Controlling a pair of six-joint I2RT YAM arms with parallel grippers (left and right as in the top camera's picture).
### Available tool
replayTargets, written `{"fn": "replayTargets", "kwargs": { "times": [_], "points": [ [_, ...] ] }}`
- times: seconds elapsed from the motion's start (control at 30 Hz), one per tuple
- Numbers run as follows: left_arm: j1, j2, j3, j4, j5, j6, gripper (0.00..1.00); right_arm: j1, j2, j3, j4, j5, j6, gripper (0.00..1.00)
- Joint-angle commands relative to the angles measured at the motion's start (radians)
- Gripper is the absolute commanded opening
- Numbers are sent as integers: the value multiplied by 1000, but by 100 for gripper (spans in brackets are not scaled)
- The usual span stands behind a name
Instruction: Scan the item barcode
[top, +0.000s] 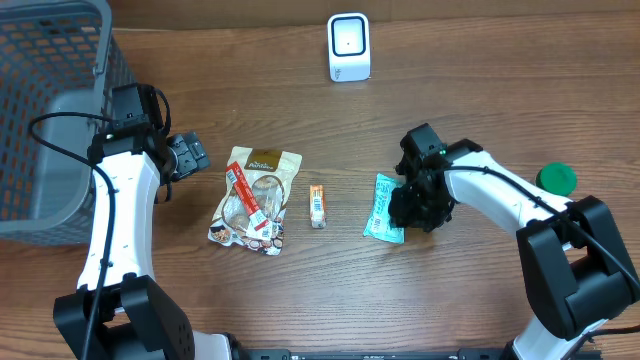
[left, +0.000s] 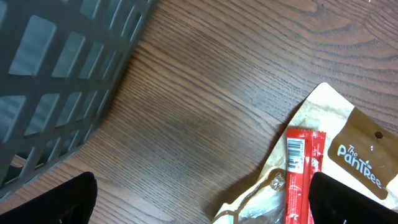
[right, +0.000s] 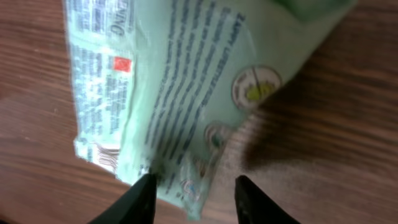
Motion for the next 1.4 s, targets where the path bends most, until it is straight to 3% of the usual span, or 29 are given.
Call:
{"fn": "replayTargets", "kwargs": {
  "times": [0.0,0.03,0.13,0.17,0.2,0.33,0.4,0.47,0.53,0.7,1.07,1.37],
  "points": [
    [-2,-8,6,-2,-13,11,100,4,-27,133,-32,11,-6,52],
    [-2,-8,6,-2,-13,11,100,4,-27,161,-38,12,-6,56],
    [-2,-8,6,-2,-13,11,100,1,-27,209,-17,15,-6,80],
    [-2,-8,6,-2,-13,11,100,0,-27,213,-1,15,-6,96],
    [-2,-8,6,-2,-13,11,100,-1,-27,214,14,17,-6,100],
    [-2,-8,6,-2,-13,11,99,-12,-27,211,35,122,-6,100],
    [-2,-8,6,-2,-13,11,100,-15,-26,205,44,173,-6,70],
    [-2,-8,6,-2,-13,11,100,-15,-24,181,88,187,-10,27],
    [-2,-8,6,-2,-13,11,100,-15,-24,167,106,187,-37,17],
    [-2,-8,6,-2,-13,11,100,-15,-24,129,121,187,-82,24],
    [-2,-8,6,-2,-13,11,100,-15,-24,6,143,187,-81,28],
    [-2,-8,6,-2,-13,11,100,-17,-24,-4,-13,164,31,29]
  ]
}}
